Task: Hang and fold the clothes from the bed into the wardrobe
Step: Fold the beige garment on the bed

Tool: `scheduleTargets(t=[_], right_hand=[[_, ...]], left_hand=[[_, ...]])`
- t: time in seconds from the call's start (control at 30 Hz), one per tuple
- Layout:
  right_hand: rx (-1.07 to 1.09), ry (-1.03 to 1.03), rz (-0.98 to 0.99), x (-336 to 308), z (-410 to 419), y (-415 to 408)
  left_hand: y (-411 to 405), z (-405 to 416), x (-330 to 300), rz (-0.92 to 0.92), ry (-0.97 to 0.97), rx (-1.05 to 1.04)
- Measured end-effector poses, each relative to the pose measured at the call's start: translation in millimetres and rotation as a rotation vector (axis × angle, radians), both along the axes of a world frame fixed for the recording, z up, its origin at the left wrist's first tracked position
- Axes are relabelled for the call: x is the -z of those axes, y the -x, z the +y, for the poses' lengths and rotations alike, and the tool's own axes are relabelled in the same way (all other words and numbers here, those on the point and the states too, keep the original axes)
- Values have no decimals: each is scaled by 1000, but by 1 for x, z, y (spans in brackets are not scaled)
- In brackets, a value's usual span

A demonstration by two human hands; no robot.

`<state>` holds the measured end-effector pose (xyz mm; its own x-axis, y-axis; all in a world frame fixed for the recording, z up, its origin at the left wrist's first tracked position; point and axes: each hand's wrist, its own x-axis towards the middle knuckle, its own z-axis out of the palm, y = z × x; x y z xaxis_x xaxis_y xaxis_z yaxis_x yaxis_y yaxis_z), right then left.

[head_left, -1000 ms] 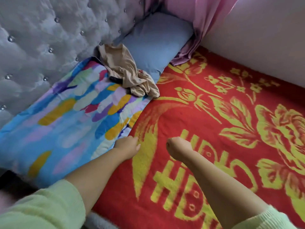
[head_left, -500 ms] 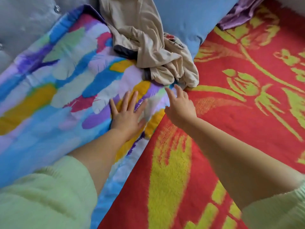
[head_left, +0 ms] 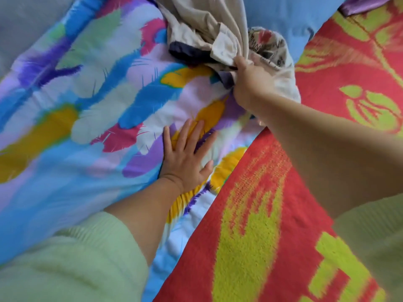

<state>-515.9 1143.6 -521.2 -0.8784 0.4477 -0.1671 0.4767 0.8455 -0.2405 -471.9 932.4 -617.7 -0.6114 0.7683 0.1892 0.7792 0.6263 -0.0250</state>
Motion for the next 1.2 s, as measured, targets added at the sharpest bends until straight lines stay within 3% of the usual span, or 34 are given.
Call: scheduleTargets(t=[0.17,0.47,0.57,0.67,0.8,0.87,0.93,1.07,1.2], right_hand=[[88,170,1,20,-43,-73],[48,208,-285,53,-69,-250],[56,239,-330,43,-76,-288],[32,301,-401,30,-79,-335],[37,403,-417,-25,-64,-391],[62,470,-453,-61,-60,-423],[150,620,-501,-98,-55,-459],[168,656,-510,-175,-38,-533],[262,745,-301,-245,-28,-609]], left_hand=[[4,6,-6,-84,132,-67],[-6,10,-24,-169,308,-153],[-27,14,-40,-323,291,-238],[-98,14,-56,-496,294,-169],[-225,17,-92,-550,433,162],[-278,24,-112,-628,470,180],[-314,34,-140,-766,346,85],[-362,47,-212,-811,272,238],[-411,48,-285,-895,216,335]])
